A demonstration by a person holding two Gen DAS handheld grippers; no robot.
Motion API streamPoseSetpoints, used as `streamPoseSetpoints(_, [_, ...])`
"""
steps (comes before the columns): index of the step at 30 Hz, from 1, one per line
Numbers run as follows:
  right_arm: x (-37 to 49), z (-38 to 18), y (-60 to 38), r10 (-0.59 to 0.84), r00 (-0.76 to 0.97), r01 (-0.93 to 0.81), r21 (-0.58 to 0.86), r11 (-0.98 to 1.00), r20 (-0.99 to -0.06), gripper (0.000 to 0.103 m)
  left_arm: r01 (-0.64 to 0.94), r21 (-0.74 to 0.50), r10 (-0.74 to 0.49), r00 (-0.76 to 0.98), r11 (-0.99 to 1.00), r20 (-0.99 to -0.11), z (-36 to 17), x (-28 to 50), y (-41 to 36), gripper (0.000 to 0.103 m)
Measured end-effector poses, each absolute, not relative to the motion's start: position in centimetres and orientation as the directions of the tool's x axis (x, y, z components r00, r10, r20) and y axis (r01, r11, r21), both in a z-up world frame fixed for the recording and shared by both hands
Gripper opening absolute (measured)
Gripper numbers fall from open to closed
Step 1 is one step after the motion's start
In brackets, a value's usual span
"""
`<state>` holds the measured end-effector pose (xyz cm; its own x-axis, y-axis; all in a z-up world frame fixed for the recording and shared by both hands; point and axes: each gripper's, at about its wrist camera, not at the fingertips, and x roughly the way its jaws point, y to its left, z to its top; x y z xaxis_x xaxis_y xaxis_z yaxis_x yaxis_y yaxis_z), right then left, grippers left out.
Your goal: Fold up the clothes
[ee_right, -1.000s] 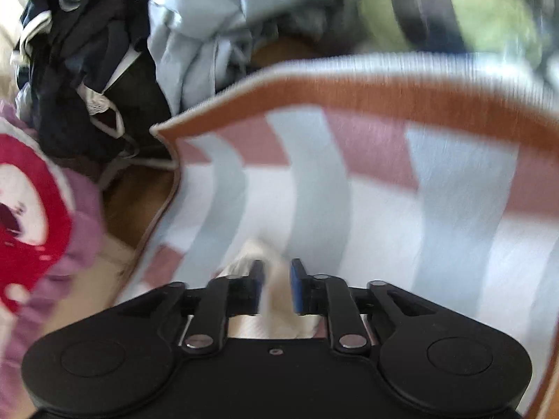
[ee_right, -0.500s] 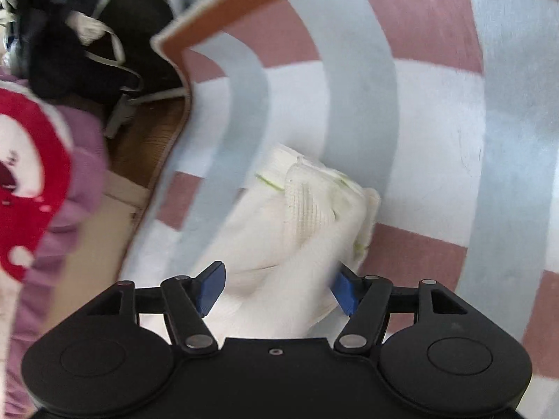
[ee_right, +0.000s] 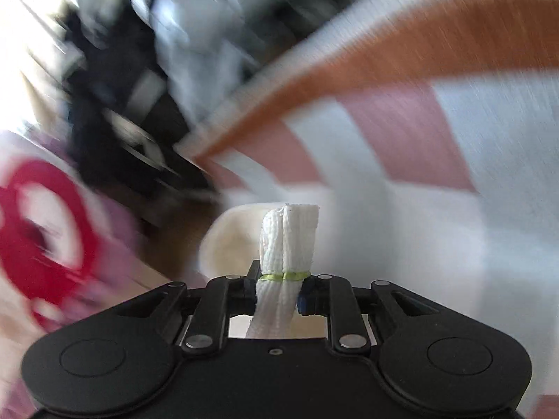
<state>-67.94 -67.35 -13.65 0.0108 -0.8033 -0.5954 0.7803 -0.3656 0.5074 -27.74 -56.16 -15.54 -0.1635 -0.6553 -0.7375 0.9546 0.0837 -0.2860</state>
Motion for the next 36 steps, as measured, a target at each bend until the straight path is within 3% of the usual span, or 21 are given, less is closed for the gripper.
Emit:
streamPoseSetpoints(1, [-67.7,-13.9,-67.5,-0.771,-0.033,0.804,0.441,-0.398,-0.636,0.024,0.952,-0.295,-0.653,-0.175,0.078,-0.737,-15.2,-27.4,-56.1,0.055])
streamPoseSetpoints(3, [-67.2,-14.2,-67.9,-0.714,-0.130,0.838,0.308,-0.450,-0.688,0.044,0.943,-0.324,-0.651,-0.204,0.068,-0.731,-14.2,-26.4,-55.9,0.057])
streamPoseSetpoints(5, [-66.9,-14.4,-68.0,-0.657,-0.213,0.839,0.208,-0.502,-0.723,0.057,0.926,-0.368,-0.669,-0.224,0.080,-0.709,-12.7,-24.1,-55.1,0.062])
streamPoseSetpoints(8, [-66.9,-13.1,-67.1,-0.583,-0.278,0.820,0.128,-0.558,-0.763,0.058,0.923,-0.324,-0.693,-0.095,0.207,-0.715,-11.2,-19.8,-52.9,0.068])
streamPoseSetpoints(10, [-66.4,-10.7,-66.4,-0.605,-0.261,0.819,0.159,-0.551,-0.752,0.058,0.915,-0.249,-0.676,0.033,0.317,-0.736,-10.9,-16.8,-51.5,0.068])
streamPoseSetpoints(14, [-58.7,-7.5,-66.8,-0.636,0.057,0.913,0.299,-0.279,-0.769,0.067,0.853,-0.150,-0.605,0.221,0.501,-0.765,-10.9,-11.1,-48.3,0.068])
streamPoseSetpoints(21, [-44.3,-2.3,-68.0,-0.426,0.599,0.797,0.559,0.229,-0.678,0.070,0.777,-0.277,-0.615,0.173,0.565,-0.769,-12.2,-5.0,-46.1,0.069])
streamPoseSetpoints(24, [-35.6,-4.6,-67.9,-0.357,0.605,0.783,0.450,0.429,-0.712,0.070,0.802,-0.306,-0.622,0.101,0.513,-0.777,-13.3,-4.1,-47.8,0.073])
streamPoseSetpoints(28, [-29.8,-10.1,-68.3,-0.359,0.599,0.763,0.375,0.526,-0.716,0.069,0.855,-0.214,-0.604,0.136,0.472,-0.786,-15.3,-3.8,-50.8,0.073])
streamPoseSetpoints(30, [-29.7,-11.5,-68.3,-0.329,0.598,0.757,0.382,0.530,-0.730,0.069,0.864,-0.237,-0.638,0.118,0.444,-0.761,-16.0,-3.1,-51.7,0.059])
streamPoseSetpoints(31, [-29.8,-12.0,-68.3,-0.314,0.597,0.755,0.384,0.531,-0.738,0.069,0.873,-0.262,-0.654,0.081,0.411,-0.752,-16.0,-2.8,-52.1,0.015])
streamPoseSetpoints(32, [-30.1,-12.0,-68.3,-0.314,0.598,0.755,0.387,0.529,-0.738,0.069,0.882,-0.290,-0.667,0.036,0.371,-0.744,-16.0,-2.5,-52.5,0.010])
streamPoseSetpoints(36, [-32.2,-11.0,-68.6,-0.332,0.620,0.756,0.429,0.494,-0.711,0.069,0.864,-0.325,-0.738,0.077,0.385,-0.671,-14.0,-0.8,-51.7,0.010])
